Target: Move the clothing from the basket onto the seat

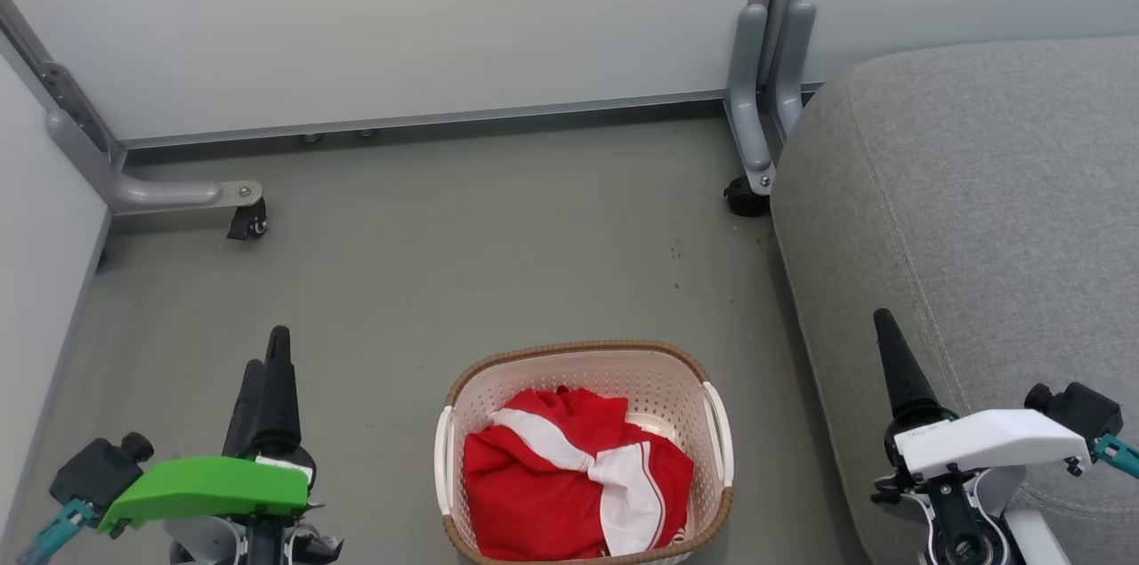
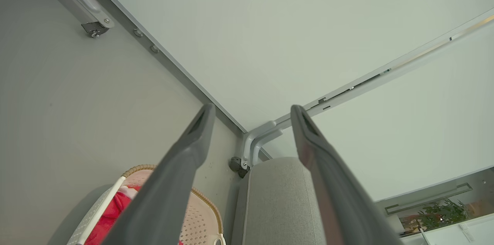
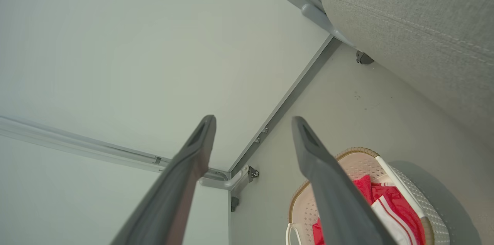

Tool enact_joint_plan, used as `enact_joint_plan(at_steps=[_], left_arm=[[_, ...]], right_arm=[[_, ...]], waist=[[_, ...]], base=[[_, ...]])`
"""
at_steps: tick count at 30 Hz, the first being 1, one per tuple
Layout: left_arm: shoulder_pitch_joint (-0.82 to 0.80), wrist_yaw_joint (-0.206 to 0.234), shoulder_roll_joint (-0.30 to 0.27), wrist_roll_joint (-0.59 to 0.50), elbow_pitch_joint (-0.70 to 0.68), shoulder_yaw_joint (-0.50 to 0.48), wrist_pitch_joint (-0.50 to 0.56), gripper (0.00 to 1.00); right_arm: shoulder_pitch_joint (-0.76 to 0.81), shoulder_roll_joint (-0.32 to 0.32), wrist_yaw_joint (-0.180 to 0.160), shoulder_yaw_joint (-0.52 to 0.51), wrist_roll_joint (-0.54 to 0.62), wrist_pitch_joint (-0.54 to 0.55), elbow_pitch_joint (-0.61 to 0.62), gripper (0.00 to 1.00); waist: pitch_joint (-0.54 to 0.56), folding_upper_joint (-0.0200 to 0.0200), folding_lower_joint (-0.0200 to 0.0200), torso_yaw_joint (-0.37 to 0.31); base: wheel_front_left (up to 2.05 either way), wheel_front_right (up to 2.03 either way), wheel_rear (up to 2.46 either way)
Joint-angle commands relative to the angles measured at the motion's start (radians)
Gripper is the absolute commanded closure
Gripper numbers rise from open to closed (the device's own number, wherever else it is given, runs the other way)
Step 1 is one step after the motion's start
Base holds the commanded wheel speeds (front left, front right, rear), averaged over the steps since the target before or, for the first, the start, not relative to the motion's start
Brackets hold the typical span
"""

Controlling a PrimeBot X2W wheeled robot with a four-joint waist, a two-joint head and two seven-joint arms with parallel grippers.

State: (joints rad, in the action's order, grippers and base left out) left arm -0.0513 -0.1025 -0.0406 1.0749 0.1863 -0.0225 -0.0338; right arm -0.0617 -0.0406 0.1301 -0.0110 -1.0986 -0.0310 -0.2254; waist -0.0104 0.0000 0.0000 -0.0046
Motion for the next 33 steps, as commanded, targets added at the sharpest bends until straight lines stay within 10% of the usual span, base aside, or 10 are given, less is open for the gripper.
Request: enact_joint_plan(at_steps=[1,33], left_arm=[[-0.003,0.007,-0.006,-0.061,-0.029,0.012,-0.015,0.00],[0.015,0.053,-0.009,-0.441,-0.102,0.087,-0.112,0.00]], right_arm=[[-0.005,-0.004,0.000,0.016,0.051,-0.017,0.021,0.00],[0.005,-0.008,0.001,0.109,0.443,-0.114,0.063,0.00]], waist=[[0.000,0.0000,0.0000,0.000],[0.001,0.0000,0.0000,-0.006]], base=[[0.00,0.00,0.00],[0.00,0.00,0.00]])
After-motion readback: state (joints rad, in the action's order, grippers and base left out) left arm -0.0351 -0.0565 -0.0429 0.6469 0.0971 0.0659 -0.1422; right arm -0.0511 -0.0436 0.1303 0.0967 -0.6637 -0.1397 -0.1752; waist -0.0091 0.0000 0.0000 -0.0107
